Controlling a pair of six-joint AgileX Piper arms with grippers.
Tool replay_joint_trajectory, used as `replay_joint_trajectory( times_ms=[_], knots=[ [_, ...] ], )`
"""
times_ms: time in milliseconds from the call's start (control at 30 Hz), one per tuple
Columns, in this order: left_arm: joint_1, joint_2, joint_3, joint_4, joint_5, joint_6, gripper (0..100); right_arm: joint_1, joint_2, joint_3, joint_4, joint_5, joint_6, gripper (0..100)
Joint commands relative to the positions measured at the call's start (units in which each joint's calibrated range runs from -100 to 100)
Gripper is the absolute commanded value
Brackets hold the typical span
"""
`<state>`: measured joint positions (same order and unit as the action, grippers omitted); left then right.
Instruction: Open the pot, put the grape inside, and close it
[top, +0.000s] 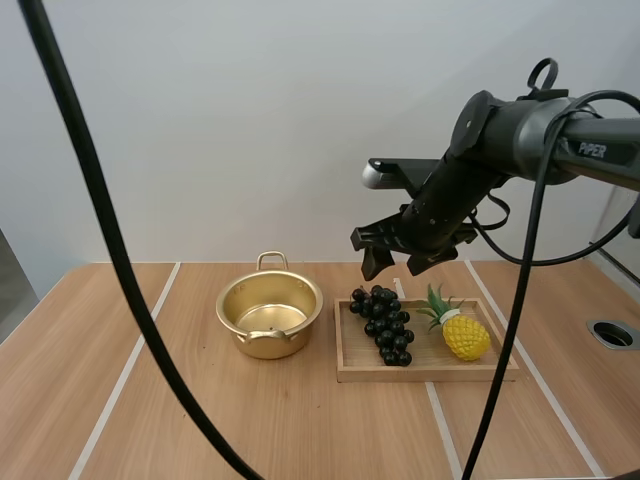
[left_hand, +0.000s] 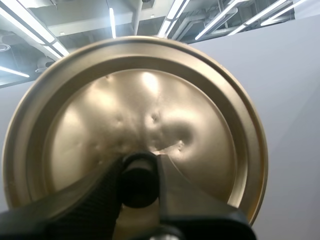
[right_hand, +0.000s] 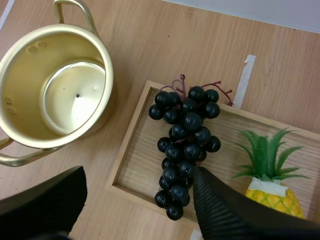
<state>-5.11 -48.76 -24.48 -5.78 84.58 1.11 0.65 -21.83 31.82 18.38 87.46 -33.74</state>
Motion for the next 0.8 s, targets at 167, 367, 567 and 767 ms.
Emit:
replay_joint_trajectory(
  times_ms=[167, 367, 567, 767],
  knots=[
    [-0.18, 0.1, -0.5, -0.8, -1.2, -0.4, 0, 0.0, 5.2, -0.4, -2.9, -5.1, -0.5, 100],
    [-0.18, 0.1, -0.5, -0.8, -1.2, -0.2, 0, 0.0, 7.3, -0.4, -3.3, -8.3, -1.2, 100],
    [-0.18, 0.1, -0.5, -0.8, -1.2, -0.2, 0, 0.0, 10.1, -0.4, -3.3, -9.1, -2.1, 100],
    [-0.18, 0.4, -0.5, -0.8, -1.2, 0.6, 0, 0.4, 12.8, -0.4, -3.6, -10.8, -3.0, 100]
  ],
)
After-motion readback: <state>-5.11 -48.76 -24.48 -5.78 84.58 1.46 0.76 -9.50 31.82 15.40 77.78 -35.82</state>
